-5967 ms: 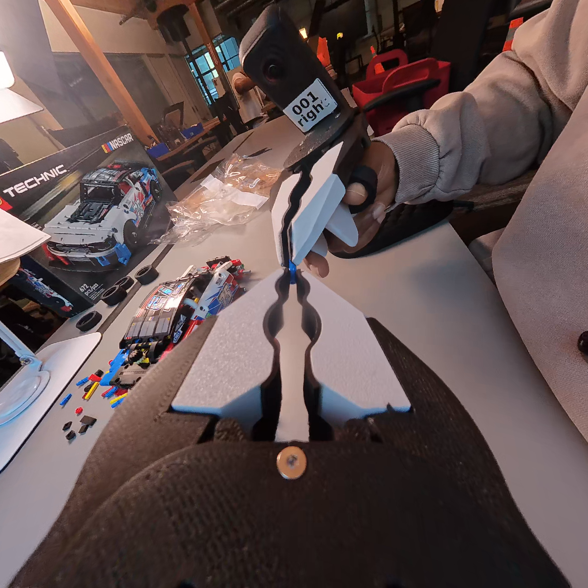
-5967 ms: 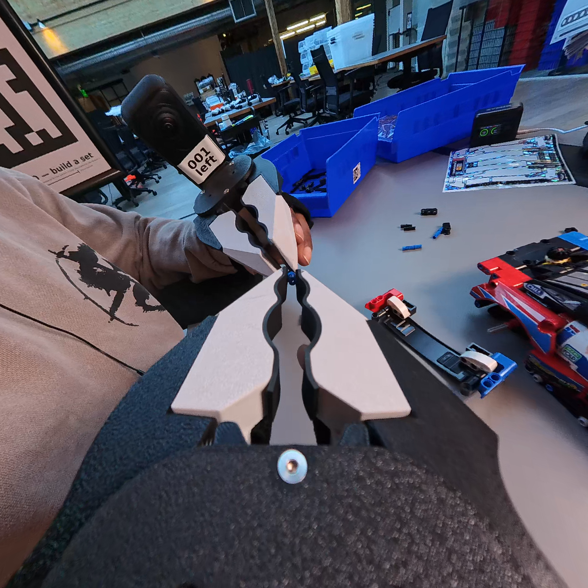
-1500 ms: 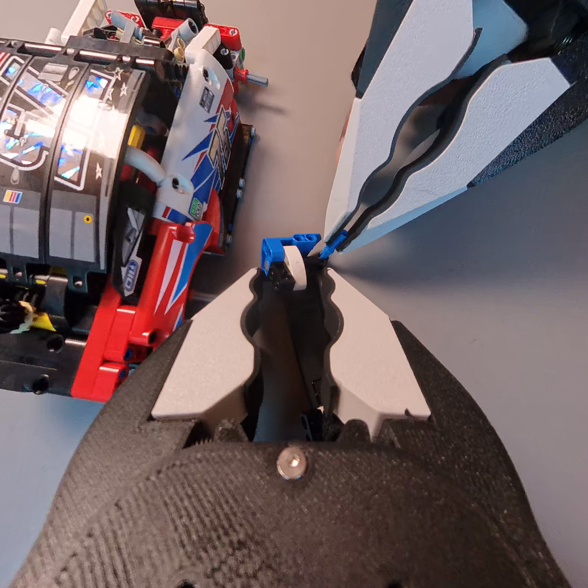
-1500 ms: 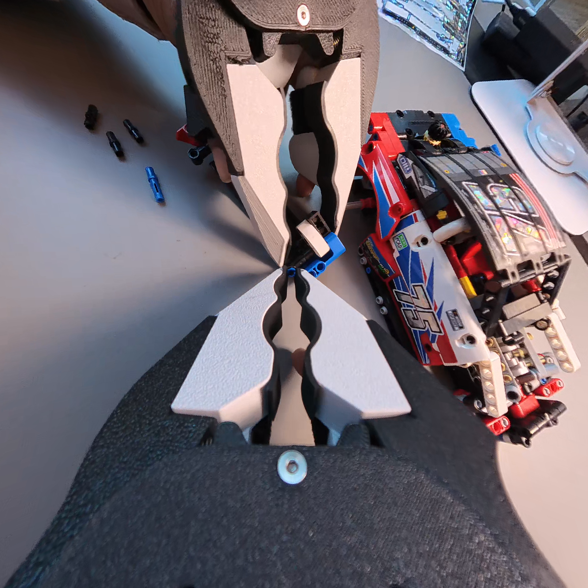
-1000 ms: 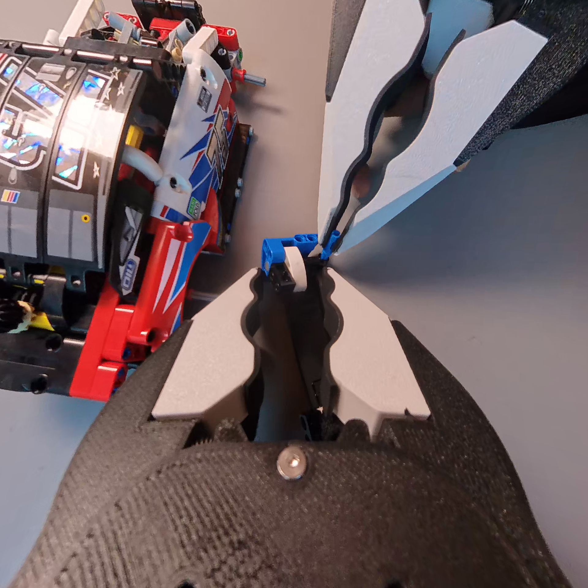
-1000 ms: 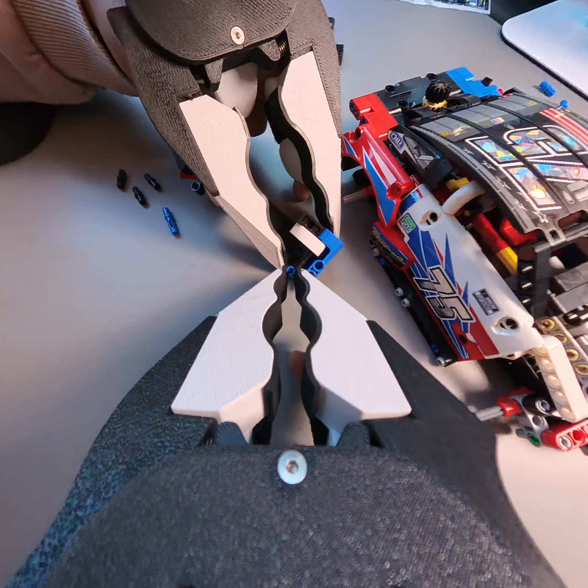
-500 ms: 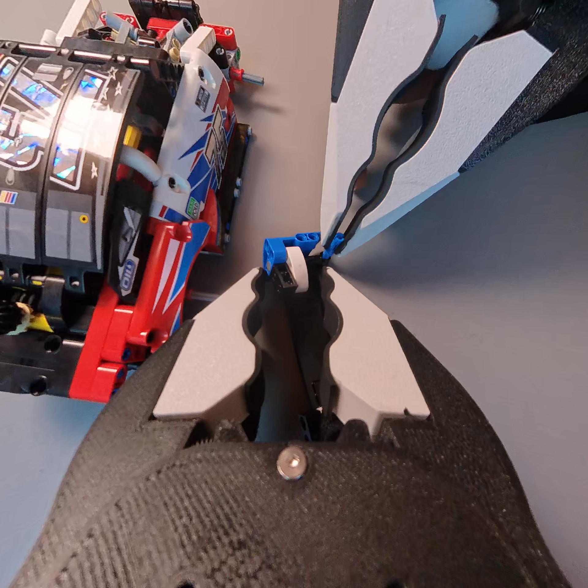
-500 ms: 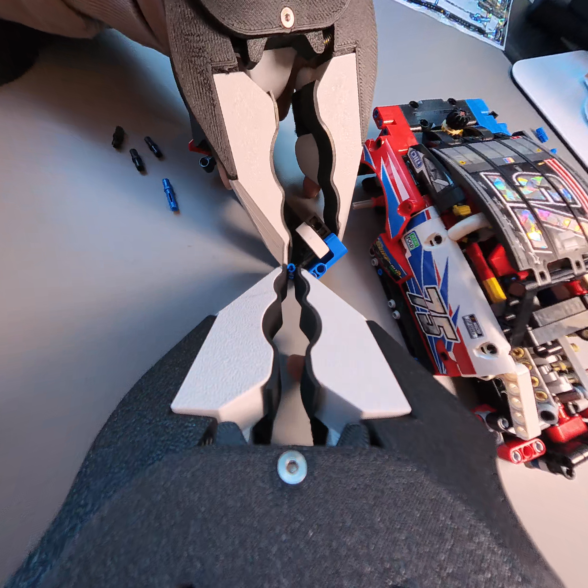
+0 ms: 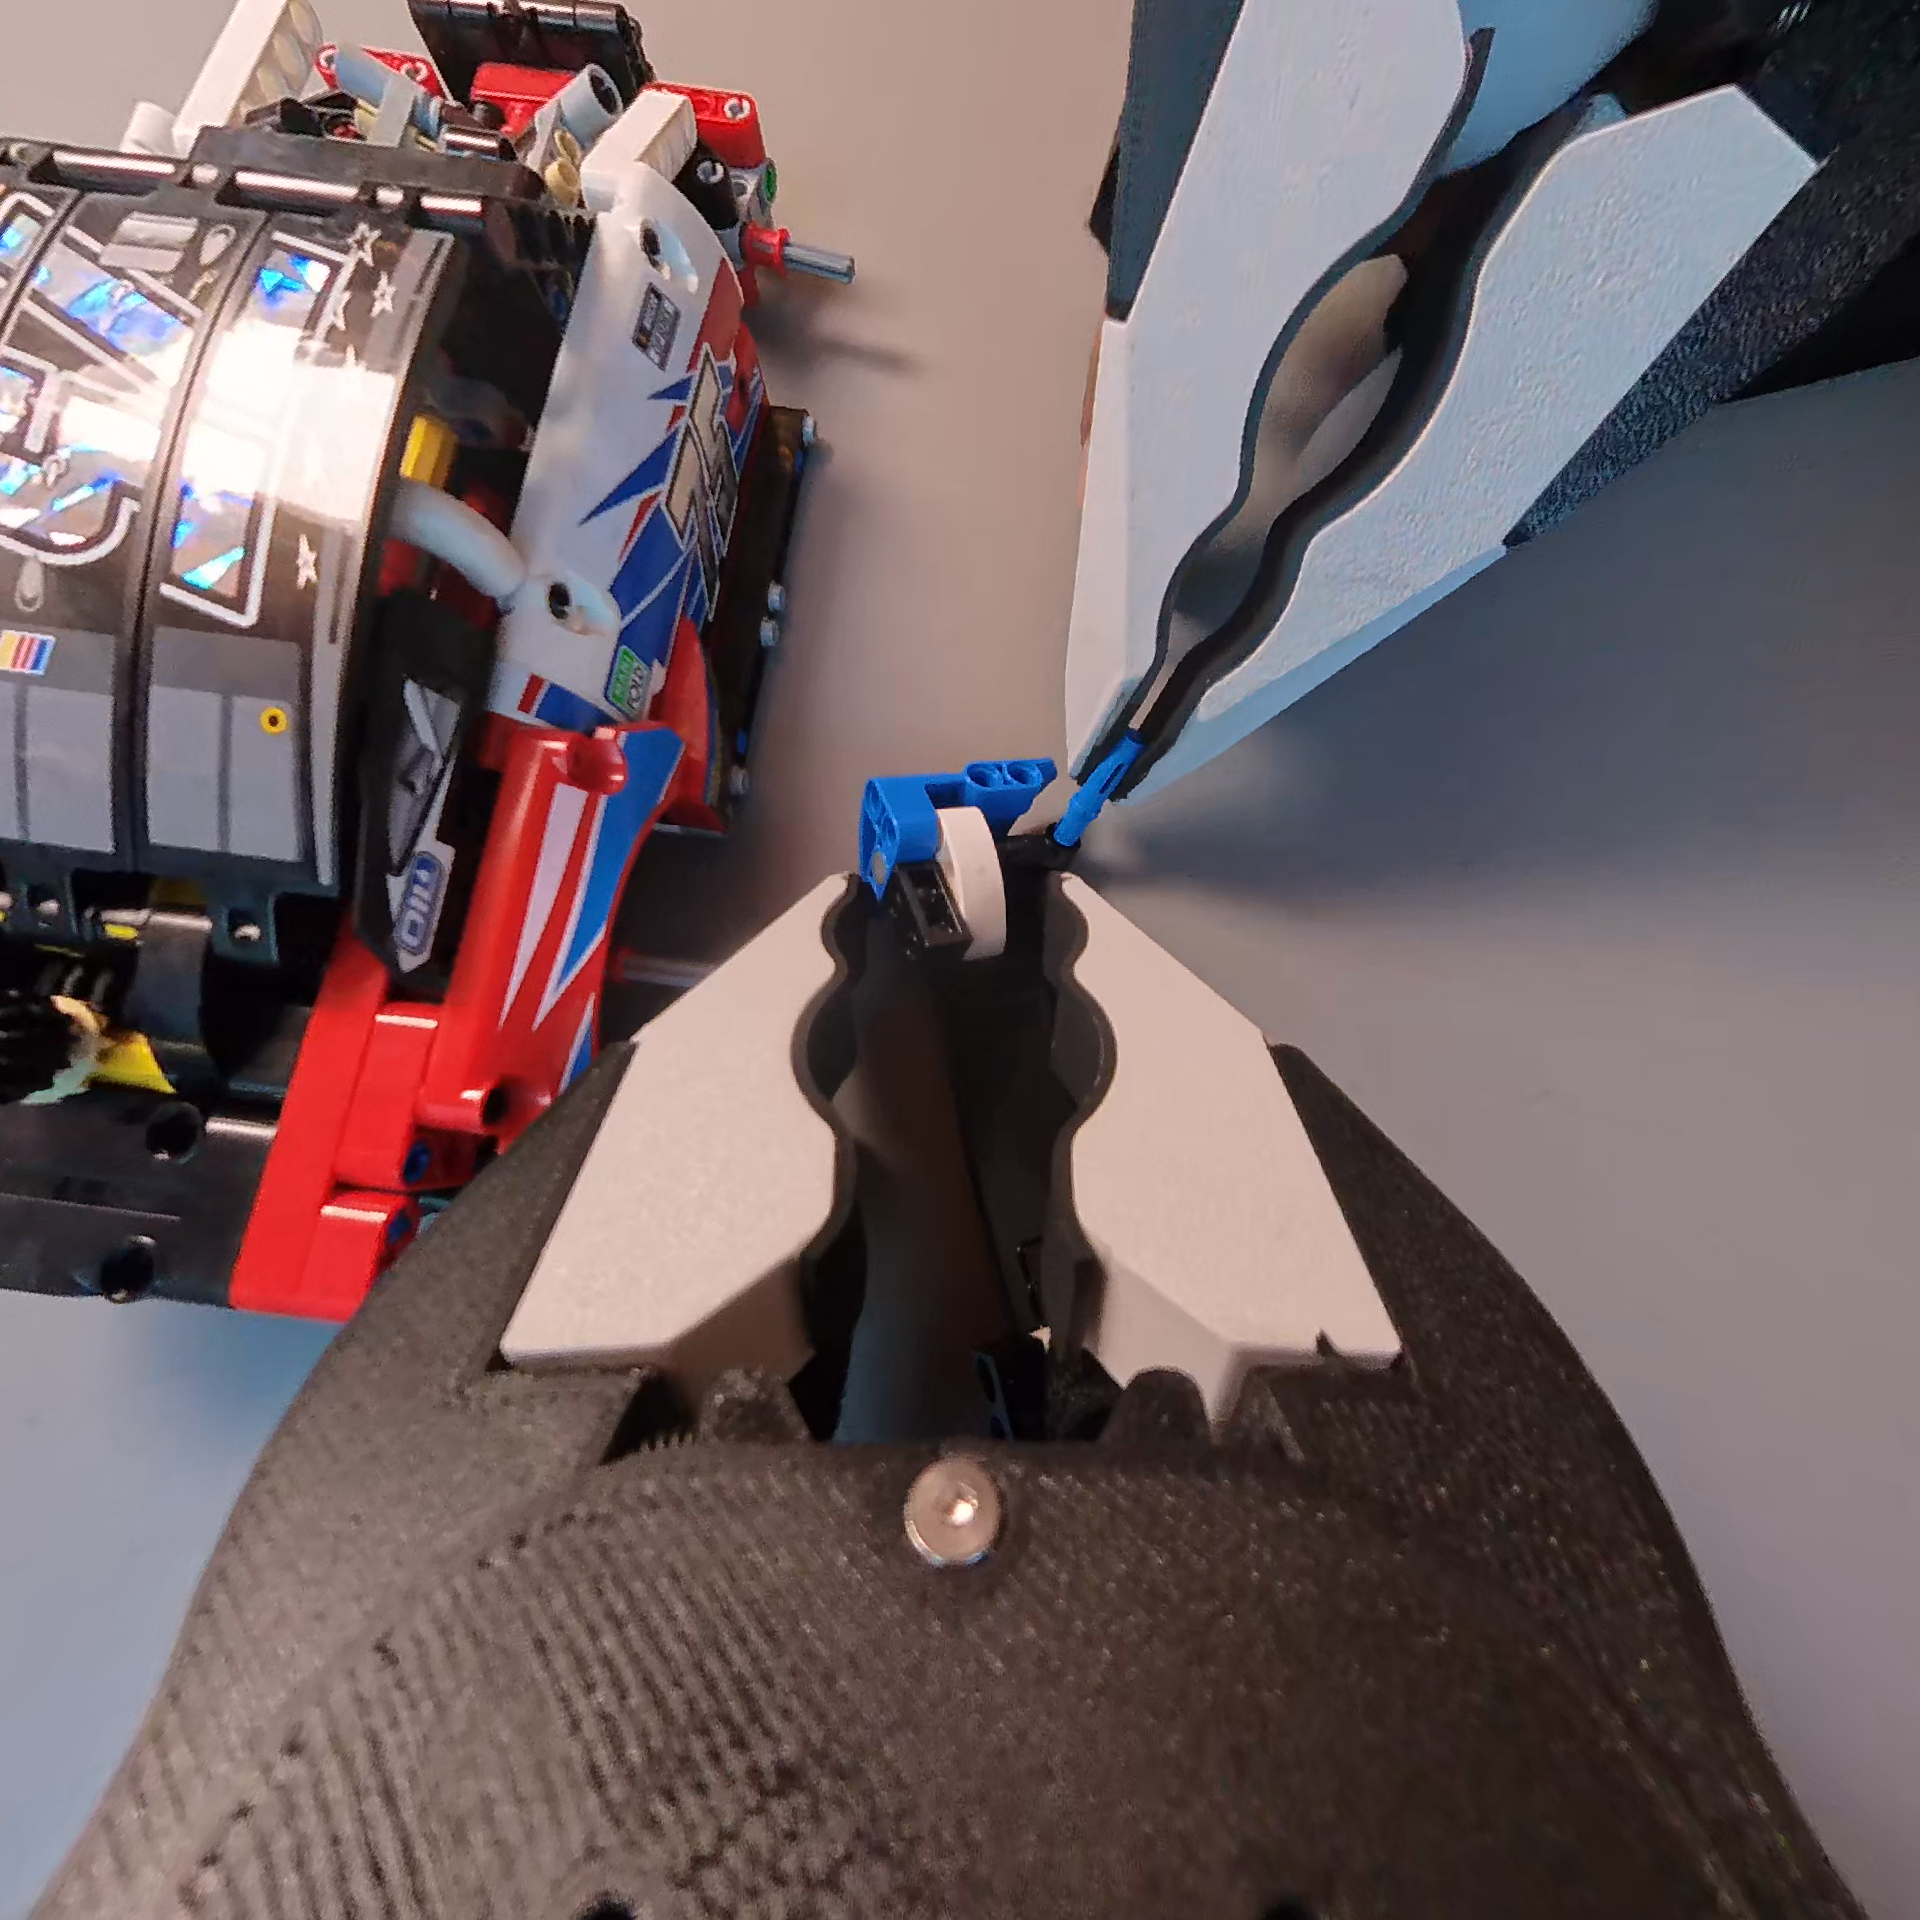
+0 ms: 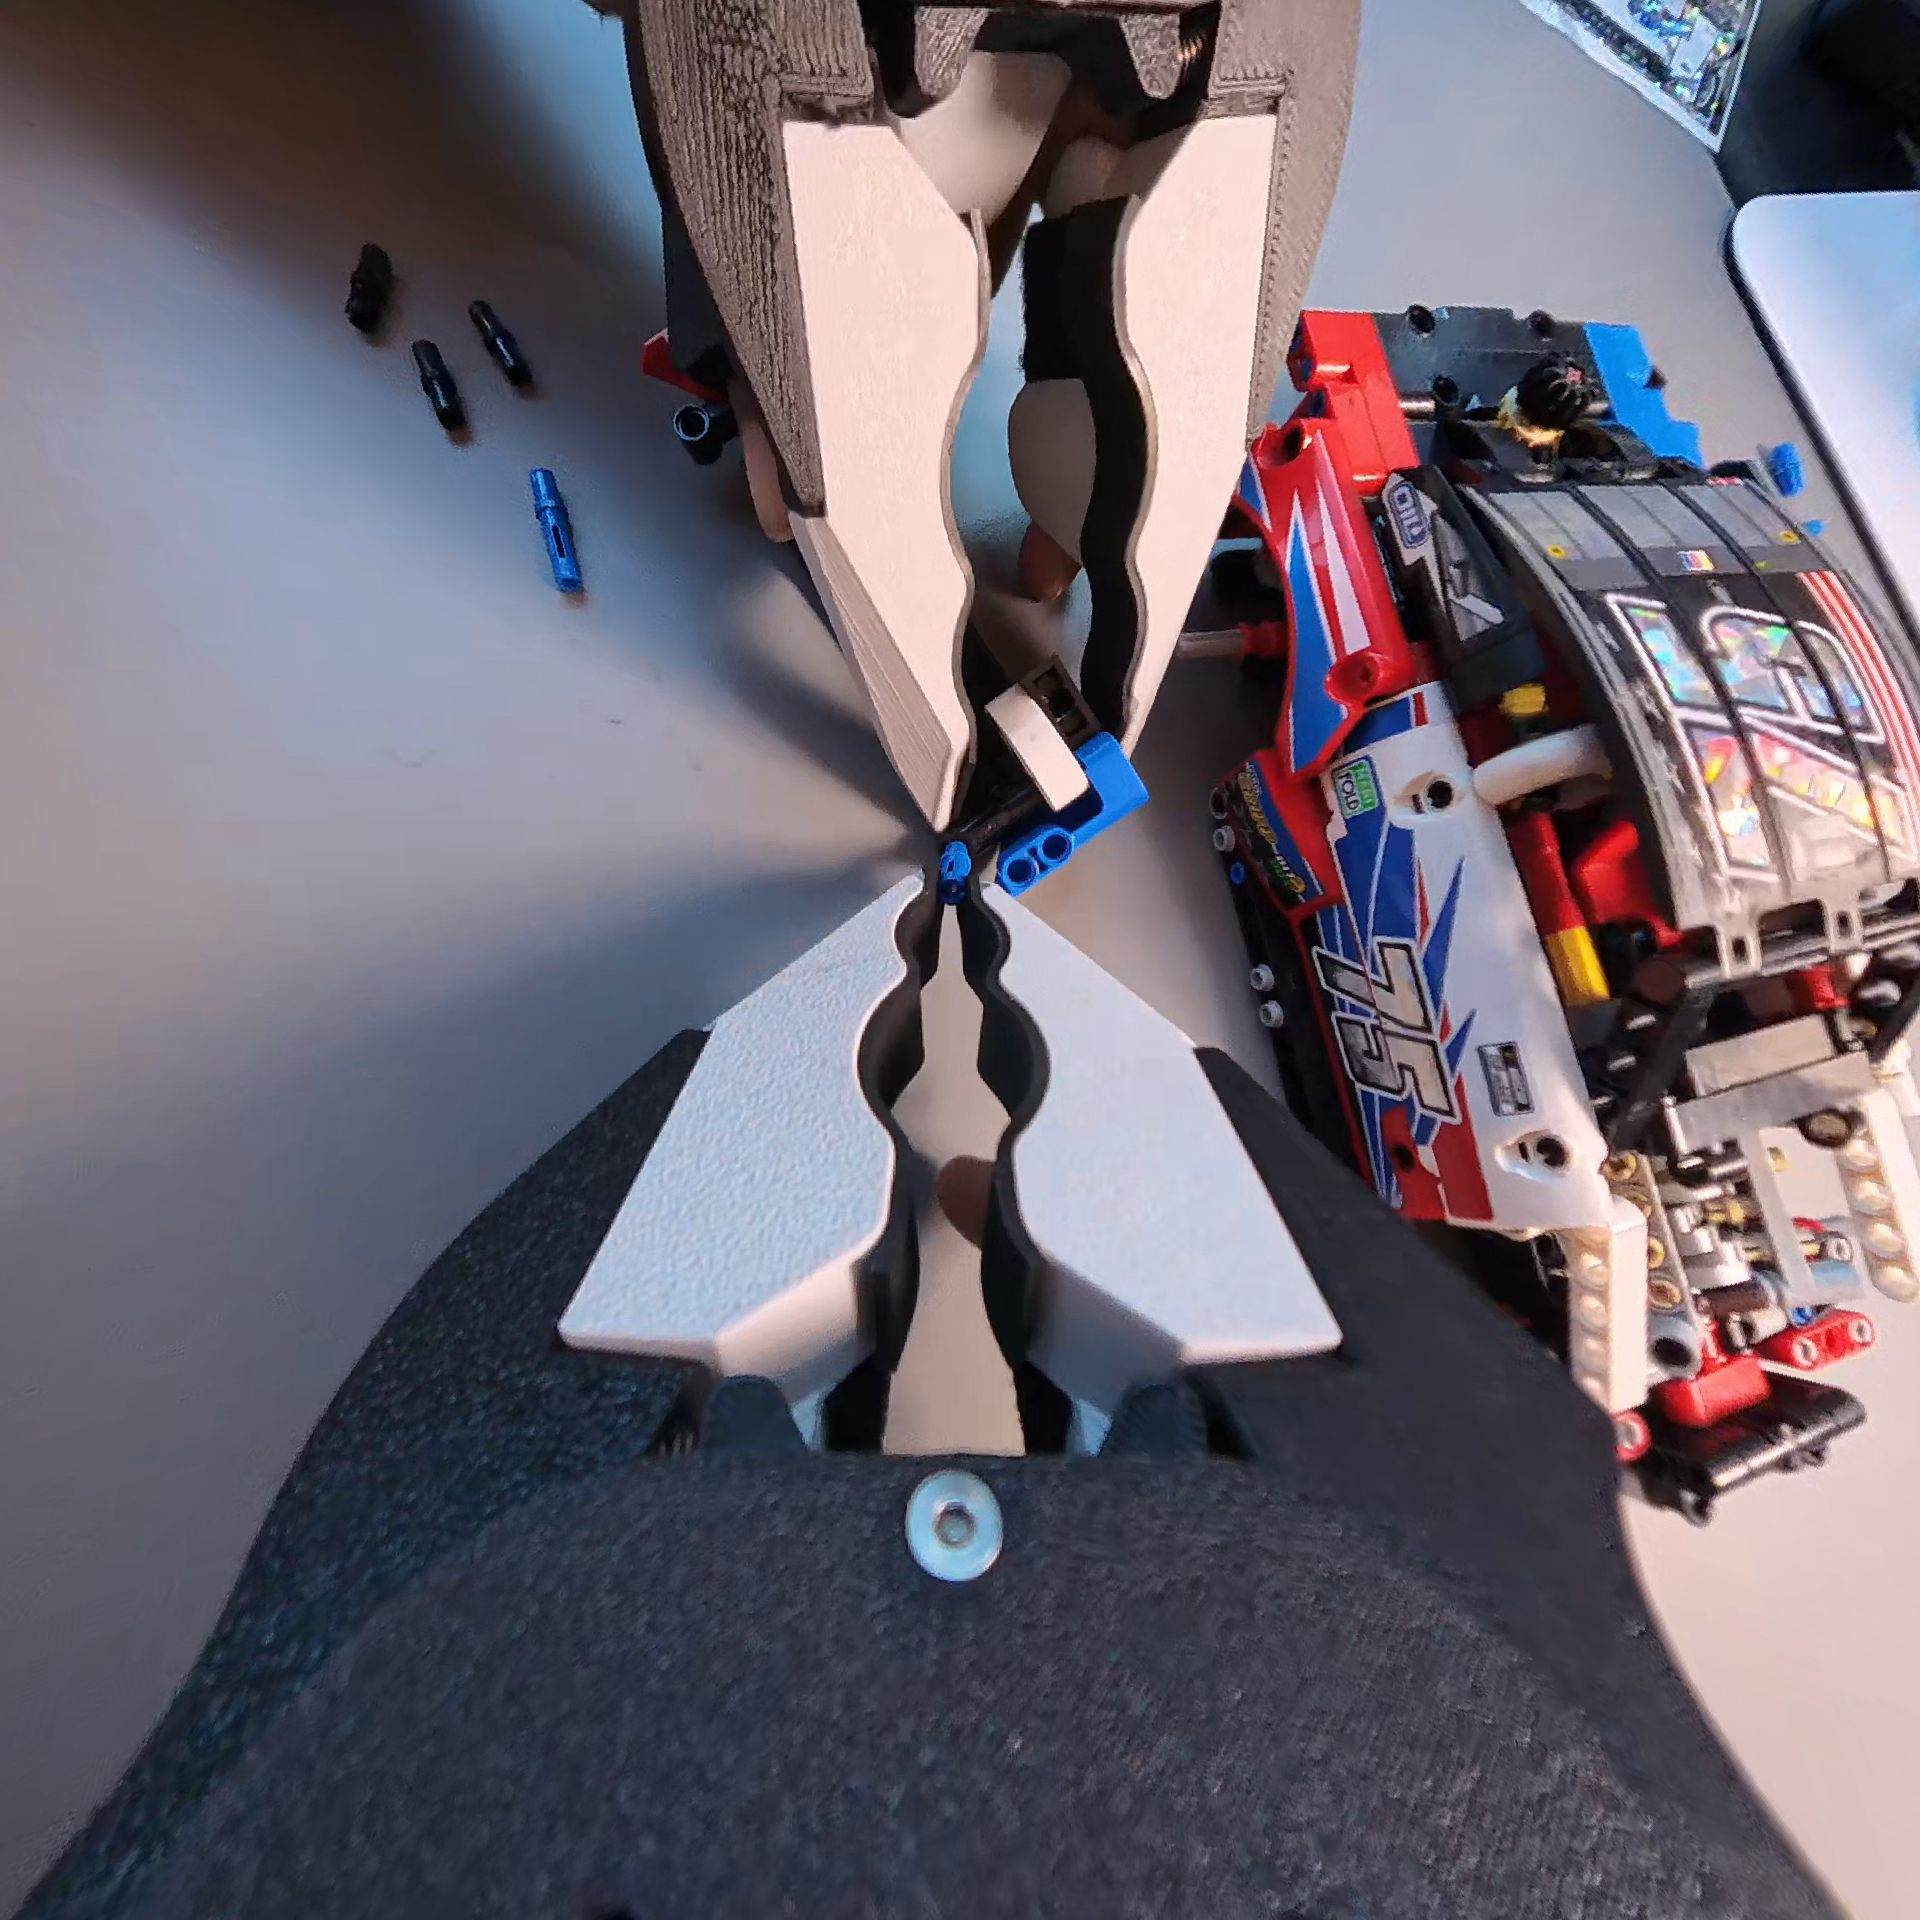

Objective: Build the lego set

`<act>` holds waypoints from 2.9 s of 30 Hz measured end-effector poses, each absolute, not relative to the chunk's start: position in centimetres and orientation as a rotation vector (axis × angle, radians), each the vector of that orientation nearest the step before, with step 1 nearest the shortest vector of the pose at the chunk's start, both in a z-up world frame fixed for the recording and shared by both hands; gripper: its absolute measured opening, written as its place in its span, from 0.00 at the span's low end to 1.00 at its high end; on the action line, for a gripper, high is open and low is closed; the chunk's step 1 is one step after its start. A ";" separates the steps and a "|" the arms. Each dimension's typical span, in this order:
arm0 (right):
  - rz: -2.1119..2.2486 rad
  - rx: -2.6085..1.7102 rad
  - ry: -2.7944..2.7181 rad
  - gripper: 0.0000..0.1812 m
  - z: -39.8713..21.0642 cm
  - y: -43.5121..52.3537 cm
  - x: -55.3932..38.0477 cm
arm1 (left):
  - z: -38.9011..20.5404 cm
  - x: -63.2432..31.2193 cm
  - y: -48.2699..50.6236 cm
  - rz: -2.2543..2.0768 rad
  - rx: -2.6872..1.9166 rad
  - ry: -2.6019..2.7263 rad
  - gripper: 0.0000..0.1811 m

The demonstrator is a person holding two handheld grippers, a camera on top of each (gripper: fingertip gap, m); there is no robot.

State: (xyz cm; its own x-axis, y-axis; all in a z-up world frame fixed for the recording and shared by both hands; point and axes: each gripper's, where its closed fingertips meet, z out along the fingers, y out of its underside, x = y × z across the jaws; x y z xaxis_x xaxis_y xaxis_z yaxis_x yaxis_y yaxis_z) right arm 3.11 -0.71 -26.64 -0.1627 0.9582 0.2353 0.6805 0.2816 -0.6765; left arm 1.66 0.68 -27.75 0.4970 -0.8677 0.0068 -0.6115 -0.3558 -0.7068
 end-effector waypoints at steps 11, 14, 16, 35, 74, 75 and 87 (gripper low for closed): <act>0.739 -1.830 -1.802 0.00 -26.6 -0.7 2.7 | -27.7 1.6 0.7 -0.486 -2.095 1.199 0.18; 0.790 -1.992 -1.627 0.00 -26.7 -0.7 2.8 | -27.8 1.6 0.6 -0.479 -2.096 1.184 0.18; 0.833 -2.041 -1.540 0.00 -26.8 -0.8 2.8 | -27.7 1.5 0.6 -0.473 -2.097 1.182 0.18; 0.338 -1.724 -1.893 0.01 -27.2 -0.8 2.6 | -27.8 1.5 0.6 -0.484 -2.111 1.168 0.18; 0.223 -1.633 -1.829 0.01 -27.0 -0.6 1.8 | -27.7 1.2 0.8 -0.459 -2.148 1.123 0.19; 0.237 -1.623 -1.806 0.01 -27.0 -0.6 1.8 | -27.7 1.2 0.8 -0.446 -2.149 1.125 0.19; 0.593 -1.615 -1.650 0.11 -24.8 -2.9 4.0 | -22.1 -3.3 -1.5 -0.546 -2.033 0.910 0.26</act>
